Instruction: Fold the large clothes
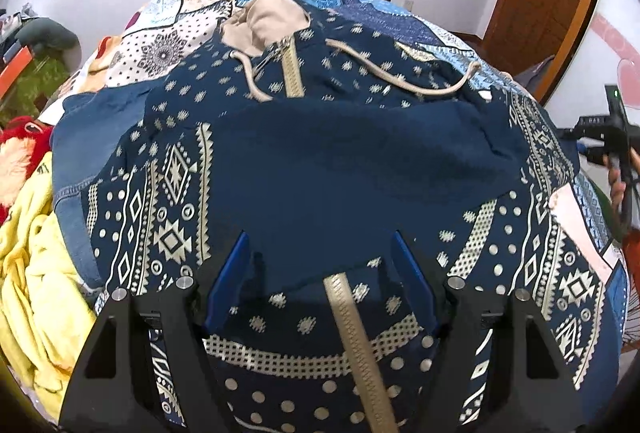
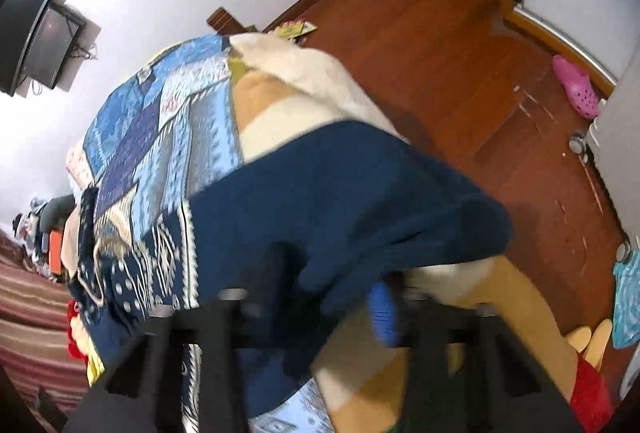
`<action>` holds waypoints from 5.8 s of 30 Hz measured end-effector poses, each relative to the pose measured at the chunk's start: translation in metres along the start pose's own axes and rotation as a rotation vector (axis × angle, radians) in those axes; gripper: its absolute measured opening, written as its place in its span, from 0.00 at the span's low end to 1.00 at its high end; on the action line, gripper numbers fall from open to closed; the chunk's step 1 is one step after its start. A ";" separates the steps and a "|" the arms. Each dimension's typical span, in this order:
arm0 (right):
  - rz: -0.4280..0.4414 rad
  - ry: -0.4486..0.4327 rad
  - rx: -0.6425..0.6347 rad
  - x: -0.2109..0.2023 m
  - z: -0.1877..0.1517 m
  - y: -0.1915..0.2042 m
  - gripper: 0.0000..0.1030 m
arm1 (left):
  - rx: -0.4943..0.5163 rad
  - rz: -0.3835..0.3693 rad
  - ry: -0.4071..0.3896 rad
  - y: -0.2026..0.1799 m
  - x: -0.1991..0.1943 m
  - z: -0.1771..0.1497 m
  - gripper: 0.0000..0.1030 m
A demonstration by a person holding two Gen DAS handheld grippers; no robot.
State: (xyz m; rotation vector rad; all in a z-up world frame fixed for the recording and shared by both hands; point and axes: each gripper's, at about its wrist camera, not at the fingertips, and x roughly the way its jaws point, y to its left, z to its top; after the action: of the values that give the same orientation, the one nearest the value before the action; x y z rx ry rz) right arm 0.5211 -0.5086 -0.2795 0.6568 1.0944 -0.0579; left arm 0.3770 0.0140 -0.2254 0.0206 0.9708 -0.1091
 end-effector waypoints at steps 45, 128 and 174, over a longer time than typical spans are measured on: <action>0.023 0.421 -0.619 0.063 -0.270 0.312 0.11 | -0.268 0.045 -0.051 0.130 -0.087 -0.099 0.70; -0.322 -0.049 -0.820 0.039 -0.145 0.215 1.00 | -0.319 0.195 0.082 0.208 0.025 -0.094 0.09; 0.060 0.089 -0.696 0.167 -0.046 0.423 0.76 | -0.318 0.034 0.001 0.165 0.144 0.185 0.76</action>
State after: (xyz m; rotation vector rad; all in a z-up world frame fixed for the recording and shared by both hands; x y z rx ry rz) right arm 0.7148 -0.0966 -0.2356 0.0643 1.0895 0.3932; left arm 0.6269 0.1539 -0.2449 -0.2555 0.9793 0.0773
